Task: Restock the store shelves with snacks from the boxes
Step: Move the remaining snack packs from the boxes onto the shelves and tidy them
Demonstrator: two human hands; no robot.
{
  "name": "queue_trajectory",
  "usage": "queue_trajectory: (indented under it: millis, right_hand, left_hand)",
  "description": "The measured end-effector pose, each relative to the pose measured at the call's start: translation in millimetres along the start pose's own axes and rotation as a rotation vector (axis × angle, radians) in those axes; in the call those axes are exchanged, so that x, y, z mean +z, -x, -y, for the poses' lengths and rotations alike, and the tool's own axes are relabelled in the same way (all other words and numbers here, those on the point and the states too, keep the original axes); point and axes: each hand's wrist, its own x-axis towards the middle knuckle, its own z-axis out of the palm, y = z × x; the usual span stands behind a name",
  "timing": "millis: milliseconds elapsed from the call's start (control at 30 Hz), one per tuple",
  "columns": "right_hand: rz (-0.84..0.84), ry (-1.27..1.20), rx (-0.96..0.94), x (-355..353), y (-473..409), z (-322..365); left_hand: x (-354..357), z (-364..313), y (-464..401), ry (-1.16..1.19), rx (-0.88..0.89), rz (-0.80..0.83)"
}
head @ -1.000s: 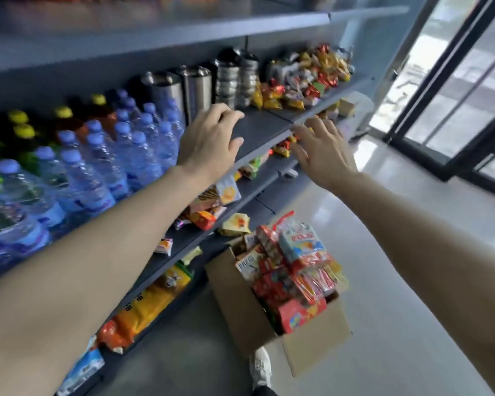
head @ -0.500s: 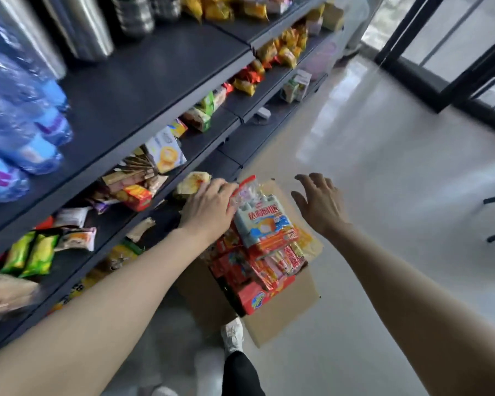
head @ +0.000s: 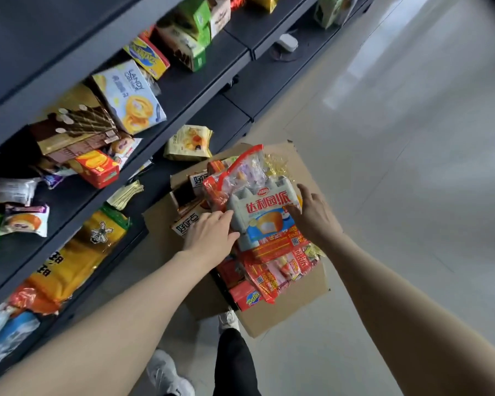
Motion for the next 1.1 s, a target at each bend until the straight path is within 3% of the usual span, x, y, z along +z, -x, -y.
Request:
queue_trajectory:
  millis: [167, 367, 600, 700, 867, 1000, 1100]
  right_hand:
    - [0.102, -0.11, 0.041, 14.7, -26.6, -7.6]
    - [0.252, -0.542, 0.046, 41.5, -51.9, -33.4]
    - [0.311, -0.617, 0.146, 8.9, -38.0, -33.1]
    - [0.216, -0.779, 0.156, -2.8, -36.5, -52.0]
    - [-0.175, -1.011, 0.138, -40.2, -30.9, -79.2]
    - [-0.271, -1.109, 0.151, -56.0, -26.2, -103.9]
    - [-0.234, -1.075, 0.175, -43.4, -21.1, -118.4]
  left_hand:
    - [9.4, -2.6, -20.1, 0.043, -0.034, -0.011]
    - [14.5, -2.4, -26.1, 0.063, -0.045, -0.017]
    - [23.5, 0.4, -26.5, 0.168, -0.029, 0.016]
    - [20.4, -2.3, -31.9, 0.153, 0.034, 0.025]
    - [25.1, 0.9, -57.0, 0.043, 0.028, -0.001]
    - [20.1, 6.9, -89.5, -0.087, 0.016, -0.084]
    - [13.1, 6.8, -120.9, -0.199, 0.018, -0.103]
